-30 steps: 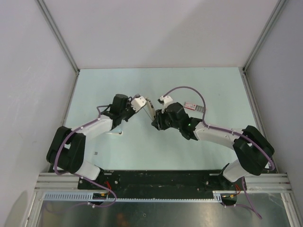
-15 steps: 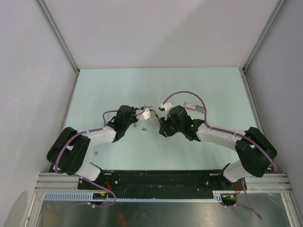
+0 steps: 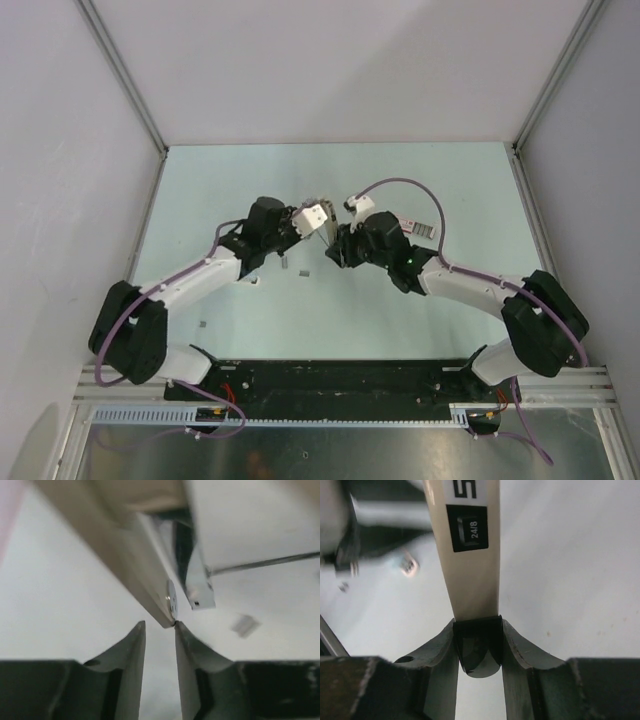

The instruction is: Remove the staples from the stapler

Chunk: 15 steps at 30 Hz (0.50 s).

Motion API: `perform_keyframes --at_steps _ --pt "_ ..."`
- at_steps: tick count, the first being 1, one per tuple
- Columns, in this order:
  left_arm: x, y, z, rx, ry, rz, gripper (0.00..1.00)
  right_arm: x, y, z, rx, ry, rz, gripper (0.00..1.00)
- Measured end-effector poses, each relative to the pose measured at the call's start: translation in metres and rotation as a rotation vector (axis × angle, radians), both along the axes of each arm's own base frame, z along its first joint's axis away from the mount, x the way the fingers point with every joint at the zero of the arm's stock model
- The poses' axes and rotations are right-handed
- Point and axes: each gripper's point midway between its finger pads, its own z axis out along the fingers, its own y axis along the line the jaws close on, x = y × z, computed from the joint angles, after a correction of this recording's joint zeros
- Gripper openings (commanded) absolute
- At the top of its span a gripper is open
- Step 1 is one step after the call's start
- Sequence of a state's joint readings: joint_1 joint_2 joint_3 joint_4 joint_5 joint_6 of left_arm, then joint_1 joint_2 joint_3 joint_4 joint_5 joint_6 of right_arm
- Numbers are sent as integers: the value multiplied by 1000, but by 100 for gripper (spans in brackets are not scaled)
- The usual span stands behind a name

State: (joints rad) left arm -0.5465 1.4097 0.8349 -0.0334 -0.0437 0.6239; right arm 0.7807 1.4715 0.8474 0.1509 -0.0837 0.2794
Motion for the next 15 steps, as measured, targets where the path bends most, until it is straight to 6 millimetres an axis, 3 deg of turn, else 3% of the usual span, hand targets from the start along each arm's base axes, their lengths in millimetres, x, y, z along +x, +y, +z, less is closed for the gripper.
perform_keyframes --at_steps 4,7,11,15 --pt "-39 -37 17 -169 202 -130 42 26 5 38 120 -47 -67 0" --pt "-66 -49 25 -264 327 -189 44 43 5 54 156 -55 -105 0" --pt "-88 -46 37 -370 457 -188 55 68 9 59 140 -55 -144 0" --pt "-81 -28 75 -483 445 -131 68 89 13 50 72 -48 -175 0"
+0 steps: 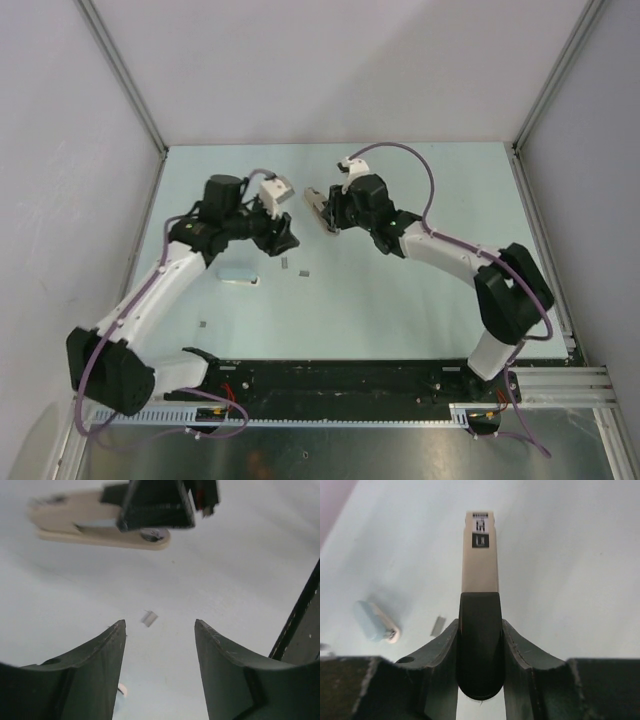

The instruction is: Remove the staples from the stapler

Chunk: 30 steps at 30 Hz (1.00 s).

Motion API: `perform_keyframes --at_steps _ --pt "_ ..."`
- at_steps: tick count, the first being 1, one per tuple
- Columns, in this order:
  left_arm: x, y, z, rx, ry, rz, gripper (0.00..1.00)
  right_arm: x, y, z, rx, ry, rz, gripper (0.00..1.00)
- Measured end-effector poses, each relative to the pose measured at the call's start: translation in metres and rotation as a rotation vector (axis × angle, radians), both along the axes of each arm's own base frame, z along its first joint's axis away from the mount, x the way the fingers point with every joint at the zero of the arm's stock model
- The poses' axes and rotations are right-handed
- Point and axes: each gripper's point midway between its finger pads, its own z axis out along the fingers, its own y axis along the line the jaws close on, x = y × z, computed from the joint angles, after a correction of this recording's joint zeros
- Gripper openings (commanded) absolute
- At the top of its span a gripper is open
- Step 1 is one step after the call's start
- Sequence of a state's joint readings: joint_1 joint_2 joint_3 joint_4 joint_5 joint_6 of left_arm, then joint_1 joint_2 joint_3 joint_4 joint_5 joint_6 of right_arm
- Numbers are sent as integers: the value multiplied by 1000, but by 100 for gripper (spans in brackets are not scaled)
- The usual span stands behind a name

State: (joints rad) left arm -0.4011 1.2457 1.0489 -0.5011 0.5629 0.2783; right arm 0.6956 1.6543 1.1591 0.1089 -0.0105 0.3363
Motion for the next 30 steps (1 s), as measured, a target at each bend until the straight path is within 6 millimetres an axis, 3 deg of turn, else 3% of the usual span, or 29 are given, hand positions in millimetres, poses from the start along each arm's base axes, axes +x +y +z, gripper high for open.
perform_keyframes --at_steps 5,8,14,18,19,22,24,27,30 --pt "10 32 52 -79 -99 131 78 39 3 -29 -164 20 -68 0" --pt "6 44 63 -86 -130 163 80 60 3 -53 -265 28 -108 0" --pt "-12 56 50 -55 -118 187 80 87 -2 -101 -449 39 -161 0" --pt "-14 62 41 -21 -104 205 80 99 -2 -105 -487 13 -186 0" --pt "-13 63 39 -14 -104 210 80 104 -2 -102 -490 -1 -195 3" --pt "-13 66 35 3 -101 218 80 109 1 -107 -501 -4 -201 40" --pt "-13 68 31 13 -95 227 80 111 0 -108 -498 0 -202 57" --pt "-14 70 26 23 -84 231 80 112 -4 -110 -474 25 -210 73" --pt "-14 72 22 34 -81 236 80 108 -21 -113 -455 66 -215 80"
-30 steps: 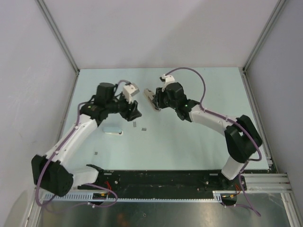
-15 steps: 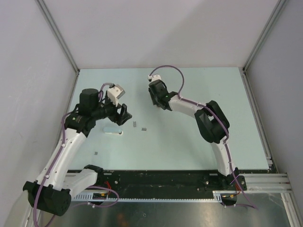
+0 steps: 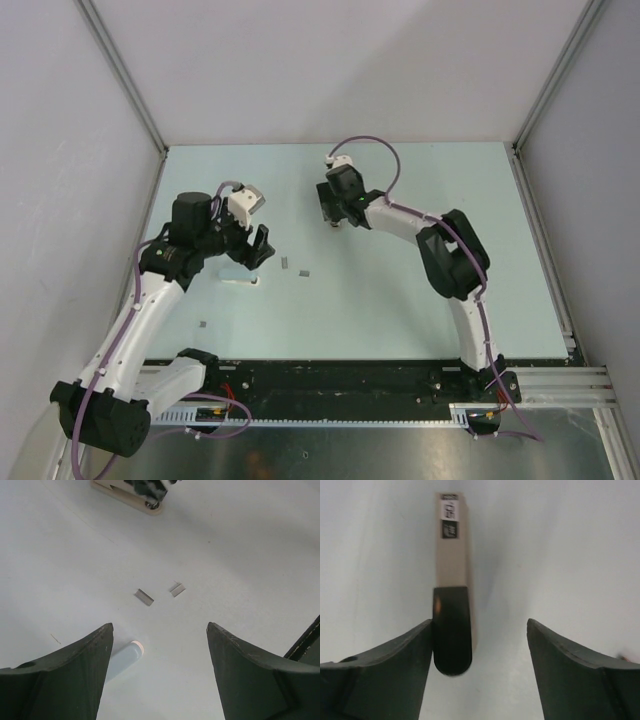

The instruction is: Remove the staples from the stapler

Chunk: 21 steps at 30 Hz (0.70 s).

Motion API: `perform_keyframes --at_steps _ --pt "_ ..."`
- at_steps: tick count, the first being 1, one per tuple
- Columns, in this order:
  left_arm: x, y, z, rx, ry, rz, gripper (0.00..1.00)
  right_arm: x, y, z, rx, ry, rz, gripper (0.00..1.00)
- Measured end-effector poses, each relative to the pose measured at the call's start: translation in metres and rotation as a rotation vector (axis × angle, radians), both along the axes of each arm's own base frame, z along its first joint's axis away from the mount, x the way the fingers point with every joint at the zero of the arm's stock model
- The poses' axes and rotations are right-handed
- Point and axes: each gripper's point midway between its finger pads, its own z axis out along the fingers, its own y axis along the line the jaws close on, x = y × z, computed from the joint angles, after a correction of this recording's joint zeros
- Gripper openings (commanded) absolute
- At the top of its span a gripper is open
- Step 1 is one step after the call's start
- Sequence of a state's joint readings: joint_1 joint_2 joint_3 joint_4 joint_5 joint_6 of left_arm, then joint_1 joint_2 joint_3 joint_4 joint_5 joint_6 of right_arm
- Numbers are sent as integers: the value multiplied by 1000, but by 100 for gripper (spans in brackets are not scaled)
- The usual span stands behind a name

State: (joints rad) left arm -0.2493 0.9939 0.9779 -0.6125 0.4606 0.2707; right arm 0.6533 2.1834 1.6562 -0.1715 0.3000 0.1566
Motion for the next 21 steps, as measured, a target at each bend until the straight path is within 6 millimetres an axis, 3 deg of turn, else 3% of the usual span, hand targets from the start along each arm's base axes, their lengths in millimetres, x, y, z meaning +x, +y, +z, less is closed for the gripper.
perform_keyframes --at_steps 5,11,14,21 --pt "1 2 -1 9 -2 12 80 -1 -47 17 52 26 -71 79" --pt "2 3 -1 10 -2 15 80 23 -114 50 103 -24 -246 77" --pt "2 4 -1 13 -3 19 80 30 -150 44 87 -15 -339 76" --pt "2 6 0 20 -10 31 80 16 -192 10 8 65 -459 72"
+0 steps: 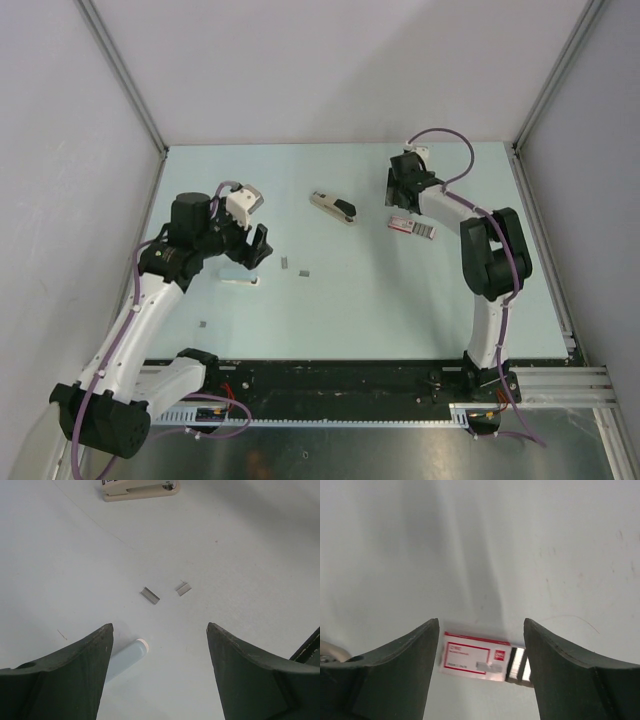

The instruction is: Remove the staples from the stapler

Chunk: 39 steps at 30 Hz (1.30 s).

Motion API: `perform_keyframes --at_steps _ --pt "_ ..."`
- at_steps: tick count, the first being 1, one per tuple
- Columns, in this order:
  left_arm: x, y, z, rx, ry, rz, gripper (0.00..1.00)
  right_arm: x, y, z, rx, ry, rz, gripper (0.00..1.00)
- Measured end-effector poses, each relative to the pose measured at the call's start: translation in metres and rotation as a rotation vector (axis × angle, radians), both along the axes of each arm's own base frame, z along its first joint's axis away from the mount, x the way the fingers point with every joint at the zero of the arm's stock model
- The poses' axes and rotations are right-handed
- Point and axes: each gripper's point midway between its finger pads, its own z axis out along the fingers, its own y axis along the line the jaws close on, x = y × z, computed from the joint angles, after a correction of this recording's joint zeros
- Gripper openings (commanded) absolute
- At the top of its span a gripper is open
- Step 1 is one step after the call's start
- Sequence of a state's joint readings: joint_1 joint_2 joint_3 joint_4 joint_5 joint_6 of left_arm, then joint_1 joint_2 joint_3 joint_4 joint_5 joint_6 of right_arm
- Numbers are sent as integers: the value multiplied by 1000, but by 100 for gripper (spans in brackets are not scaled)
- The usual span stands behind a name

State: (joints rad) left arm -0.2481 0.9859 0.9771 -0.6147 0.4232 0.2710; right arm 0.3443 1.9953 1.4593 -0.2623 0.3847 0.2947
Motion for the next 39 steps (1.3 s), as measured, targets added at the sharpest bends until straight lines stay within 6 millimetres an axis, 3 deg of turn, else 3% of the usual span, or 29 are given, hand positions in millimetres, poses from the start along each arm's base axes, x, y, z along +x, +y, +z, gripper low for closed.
perform_keyframes --at_steps 8,17,23,31,39 --pt "0 0 0 1 0 2 80 -18 -26 -27 -54 81 -63 70" --pt "-5 2 0 1 -10 3 80 -23 -38 -43 -49 124 -105 66" --pt "-6 3 4 0 -24 4 80 -32 -33 -55 0 165 -108 65" --pt "-7 3 4 -1 -25 4 80 -50 -21 -58 86 163 -110 63" --pt "-12 4 11 -8 -50 4 80 -106 2 -59 115 192 -73 62"
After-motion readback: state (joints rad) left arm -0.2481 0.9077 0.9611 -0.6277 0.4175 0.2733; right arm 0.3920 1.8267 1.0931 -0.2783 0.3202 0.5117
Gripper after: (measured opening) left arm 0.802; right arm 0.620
